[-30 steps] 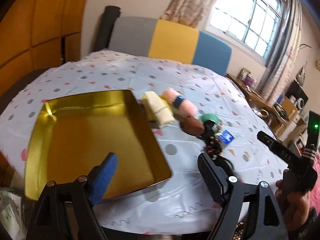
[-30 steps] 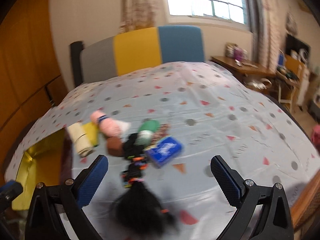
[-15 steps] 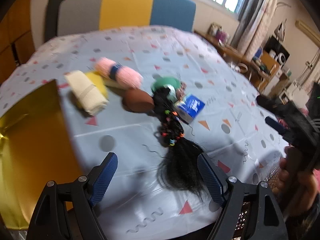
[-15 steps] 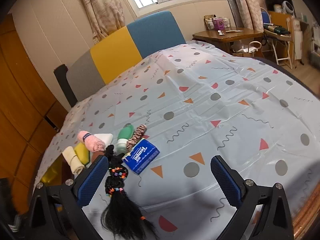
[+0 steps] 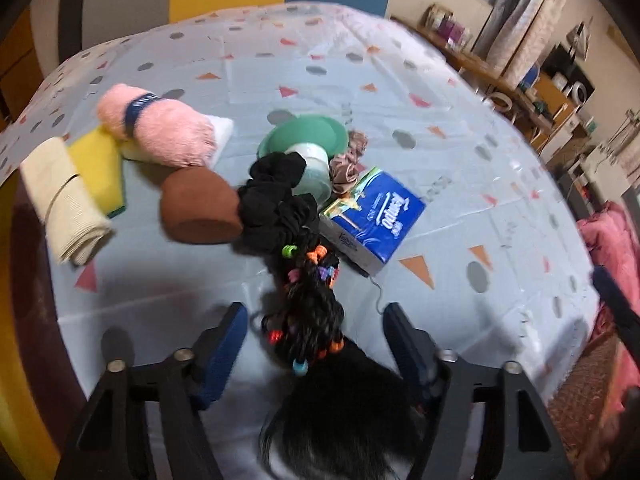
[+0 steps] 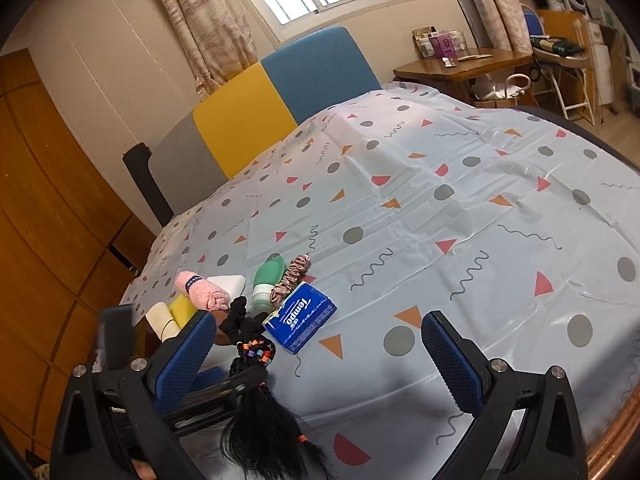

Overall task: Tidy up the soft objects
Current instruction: 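Reach the left gripper to the black braided hair extension and grasp it, then carry the hair extension toward the tray with left while right grasps the cream towel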

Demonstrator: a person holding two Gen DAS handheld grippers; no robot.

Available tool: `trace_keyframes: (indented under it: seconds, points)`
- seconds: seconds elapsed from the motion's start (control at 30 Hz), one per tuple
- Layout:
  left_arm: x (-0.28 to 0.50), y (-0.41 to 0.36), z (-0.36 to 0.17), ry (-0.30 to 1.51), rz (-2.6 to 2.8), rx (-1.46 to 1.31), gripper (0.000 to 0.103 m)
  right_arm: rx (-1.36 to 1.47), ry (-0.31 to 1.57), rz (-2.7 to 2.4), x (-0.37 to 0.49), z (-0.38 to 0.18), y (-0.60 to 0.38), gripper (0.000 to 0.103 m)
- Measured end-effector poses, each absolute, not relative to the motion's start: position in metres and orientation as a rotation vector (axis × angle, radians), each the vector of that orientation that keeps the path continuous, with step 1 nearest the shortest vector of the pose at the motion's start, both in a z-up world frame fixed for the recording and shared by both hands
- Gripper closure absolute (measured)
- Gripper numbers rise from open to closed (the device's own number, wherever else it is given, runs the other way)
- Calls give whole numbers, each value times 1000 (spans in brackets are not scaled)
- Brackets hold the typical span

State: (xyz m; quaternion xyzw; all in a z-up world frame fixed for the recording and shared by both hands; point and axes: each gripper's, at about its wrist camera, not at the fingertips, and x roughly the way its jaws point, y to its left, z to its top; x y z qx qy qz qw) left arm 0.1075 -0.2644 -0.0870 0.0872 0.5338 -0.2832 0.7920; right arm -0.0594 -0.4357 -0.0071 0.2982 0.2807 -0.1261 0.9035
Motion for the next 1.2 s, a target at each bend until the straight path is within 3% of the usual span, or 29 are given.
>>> trace_keyframes:
  seconds: [0.1,0.3,0.97,1.07,1.13,1.2]
  points:
    - [108,-270,-103,1166,-592,245,58,627,580,-262,-60,-8,-437,0]
    - [89,-256,-104,1045,-622,311,68,607,610,-259,-55,-9,-435,0]
    - [27,-178,-96,928,-691,371,70,477,844,-209,-24,-26,-408,2]
    - [18,-170,-93,910,-719,361,70,462,902,-153,-8,-34,-396,14]
    - [14,-163,-90,908,-729,350,70,441,929,-116,4,-36,-384,27]
    - [9,-154,-86,909,-741,320,70,393,949,-56,22,-34,-366,32]
